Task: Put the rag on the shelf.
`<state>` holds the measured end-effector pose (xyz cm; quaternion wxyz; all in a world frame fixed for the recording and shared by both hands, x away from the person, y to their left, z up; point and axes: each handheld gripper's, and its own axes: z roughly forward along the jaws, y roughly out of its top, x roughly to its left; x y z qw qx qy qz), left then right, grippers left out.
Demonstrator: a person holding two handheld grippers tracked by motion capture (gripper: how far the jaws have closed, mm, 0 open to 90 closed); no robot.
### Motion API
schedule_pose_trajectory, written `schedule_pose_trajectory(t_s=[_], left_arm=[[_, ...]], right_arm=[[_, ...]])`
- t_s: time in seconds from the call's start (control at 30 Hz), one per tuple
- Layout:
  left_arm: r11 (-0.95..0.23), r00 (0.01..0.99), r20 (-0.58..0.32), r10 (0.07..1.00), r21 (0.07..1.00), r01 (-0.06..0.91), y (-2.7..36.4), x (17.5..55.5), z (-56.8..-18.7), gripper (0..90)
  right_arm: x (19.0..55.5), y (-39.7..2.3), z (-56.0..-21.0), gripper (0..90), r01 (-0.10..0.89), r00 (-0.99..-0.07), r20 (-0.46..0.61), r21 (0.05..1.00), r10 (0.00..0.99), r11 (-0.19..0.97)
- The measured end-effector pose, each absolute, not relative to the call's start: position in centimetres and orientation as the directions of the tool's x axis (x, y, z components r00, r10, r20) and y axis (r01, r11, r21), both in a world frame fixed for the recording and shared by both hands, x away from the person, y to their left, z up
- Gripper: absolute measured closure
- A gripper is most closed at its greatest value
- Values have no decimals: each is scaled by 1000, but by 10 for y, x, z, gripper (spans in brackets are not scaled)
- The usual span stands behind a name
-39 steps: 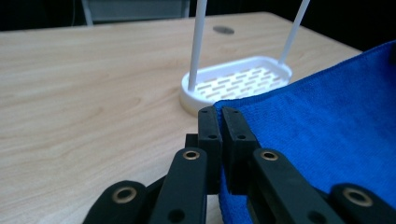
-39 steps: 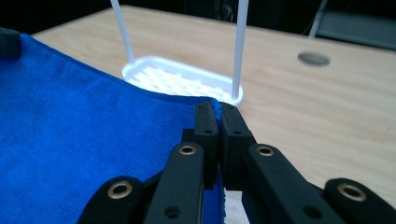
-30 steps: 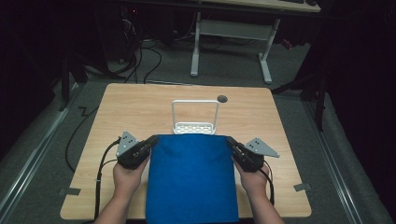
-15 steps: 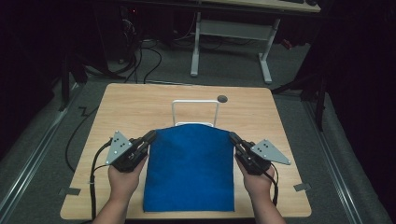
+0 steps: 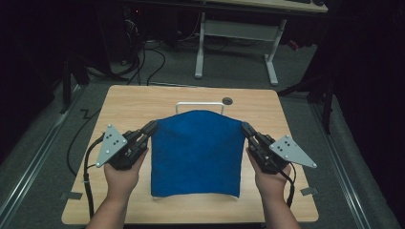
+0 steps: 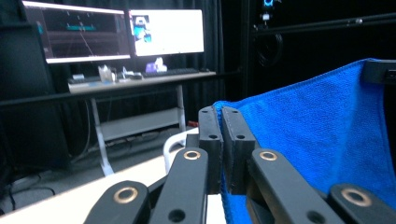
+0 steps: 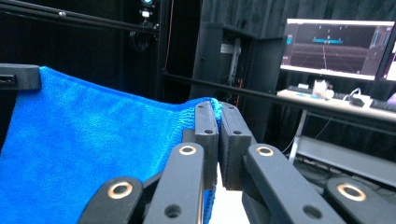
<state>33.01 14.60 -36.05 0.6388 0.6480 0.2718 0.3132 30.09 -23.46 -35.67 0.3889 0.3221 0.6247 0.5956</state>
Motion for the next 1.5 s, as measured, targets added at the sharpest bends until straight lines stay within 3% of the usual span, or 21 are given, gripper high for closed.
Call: schedule_pose_trajectory(t_s=[0.7, 1.03, 1.27, 1.5], left_arm=[[-50, 610, 72, 789, 997, -52, 166, 383, -331, 879], [-95, 614, 97, 784, 995, -36, 157, 414, -322, 878], [-86, 596, 62, 800, 996, 12, 152, 439, -319, 881], [-144, 565, 112, 818, 990, 12, 147, 459, -323, 881]], right_arm=[[340, -244, -320, 885, -51, -451, -74, 997, 890, 57], [370, -246, -313, 885, -3, -424, -61, 998, 904, 66], [395, -249, -309, 885, 27, -411, -48, 998, 910, 64], [419, -247, -308, 885, 35, -395, -62, 996, 916, 83]])
